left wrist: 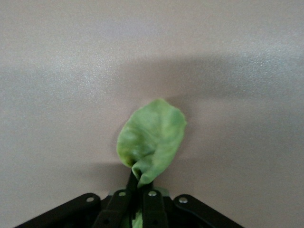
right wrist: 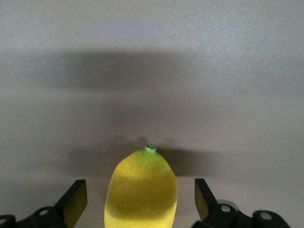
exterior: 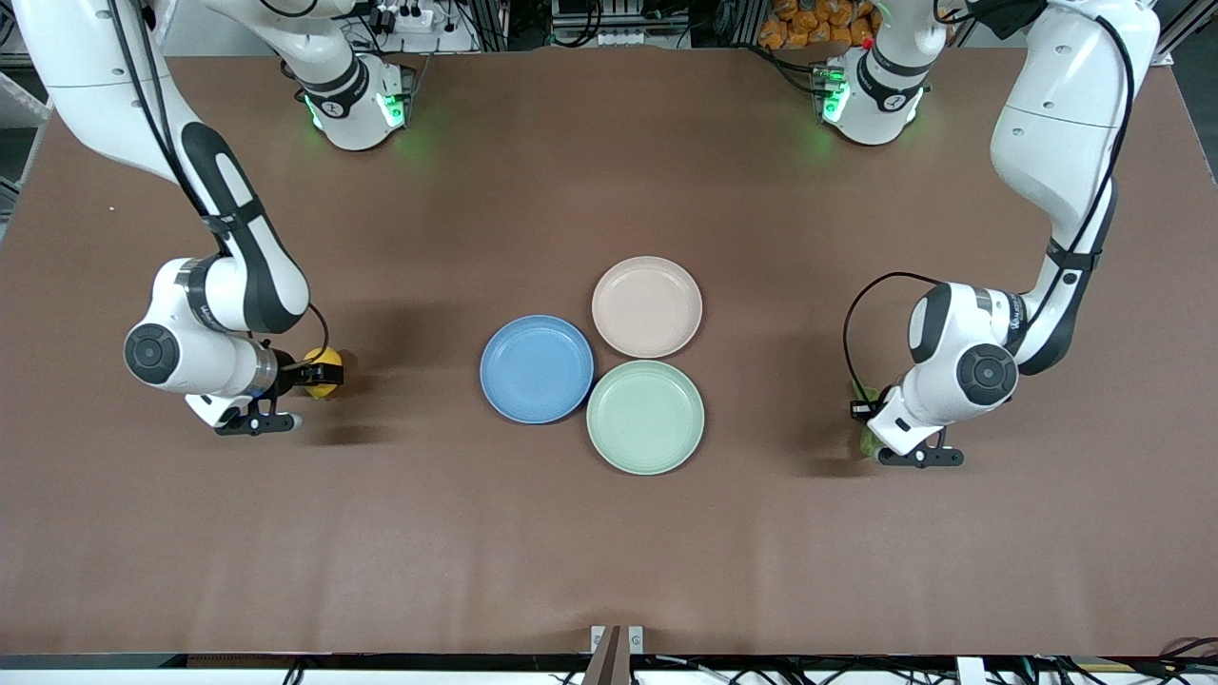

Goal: Place lemon and lettuce in plates
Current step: 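Close the right gripper on the lemon while the left gripper grasps lettuce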

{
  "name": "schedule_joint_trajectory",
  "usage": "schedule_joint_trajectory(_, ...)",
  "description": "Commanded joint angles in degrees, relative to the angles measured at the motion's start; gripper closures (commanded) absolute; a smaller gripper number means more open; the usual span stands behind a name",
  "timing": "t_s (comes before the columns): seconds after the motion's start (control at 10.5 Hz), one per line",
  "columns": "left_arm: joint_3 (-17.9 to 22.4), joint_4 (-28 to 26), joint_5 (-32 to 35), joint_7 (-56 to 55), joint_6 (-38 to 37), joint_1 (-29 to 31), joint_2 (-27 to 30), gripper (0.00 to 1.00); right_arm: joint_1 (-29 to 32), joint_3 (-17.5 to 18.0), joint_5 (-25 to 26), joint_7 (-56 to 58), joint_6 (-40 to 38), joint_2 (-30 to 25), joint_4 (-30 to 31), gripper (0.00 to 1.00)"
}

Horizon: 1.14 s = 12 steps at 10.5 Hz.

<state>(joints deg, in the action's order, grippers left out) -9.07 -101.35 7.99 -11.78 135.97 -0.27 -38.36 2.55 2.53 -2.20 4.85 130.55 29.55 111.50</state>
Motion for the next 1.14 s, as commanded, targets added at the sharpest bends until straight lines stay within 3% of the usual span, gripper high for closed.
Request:
schedule_joint_trajectory(0.0,-0.3,0.5,1.5,-3.2,-1.0,-0.3,1.3,1.0,0.2,0.1,-1.1,0.6,0.8,-0.6,1.5,0.0)
schedule_joint_trajectory(0.09,-0.3,0.8,1.5,-3.7,-2.1,-0.4,2.3,1.0,0.2,0.1,-1.1,0.6,0.8,-0.6,2.1,0.05)
schedule_joint_trajectory(0.19,-0.3,1.2,1.4,-4.2,-3.4,-1.0,3.3,1.0,0.2,0.1,-1.1,0.7,0.8,-0.6,2.1,0.32)
schedule_joint_trajectory(0.28,-0.3,2.1,1.2,-4.8,-5.5,-1.3,4.4,1.0,0.2,0.1,-1.1,0.7,0.7,-0.7,2.1,0.7)
schedule_joint_trajectory(0.38,-0.4,3.2,0.9,-4.8,-7.9,-1.6,5.5,1.0,0.2,0.2,-1.1,0.7,0.3,-0.8,2.1,0.92)
schedule_joint_trajectory(0.47,-0.5,3.5,0.6,-5.1,-9.4,-1.7,6.8,1.0,0.2,0.2,-1.1,0.5,0.0,-1.2,2.1,1.0)
schedule_joint_trajectory(0.66,-1.6,3.6,0.6,-7.4,-11.2,-2.3,9.3,1.0,-0.3,0.5,-1.6,0.1,-3.0,-2.5,0.4,1.0)
schedule_joint_trajectory(0.85,-2.8,3.6,0.6,-8.7,-12.3,-2.4,11.4,1.0,-2.2,1.2,-8.9,-1.6,-10.4,-2.7,-6.0,1.0)
schedule_joint_trajectory(1.04,-4.5,5.0,0.5,-10.5,-15.4,-2.3,12.8,1.0,-5.8,3.6,-10.5,-11.7,-12.6,-2.0,-12.2,1.0)
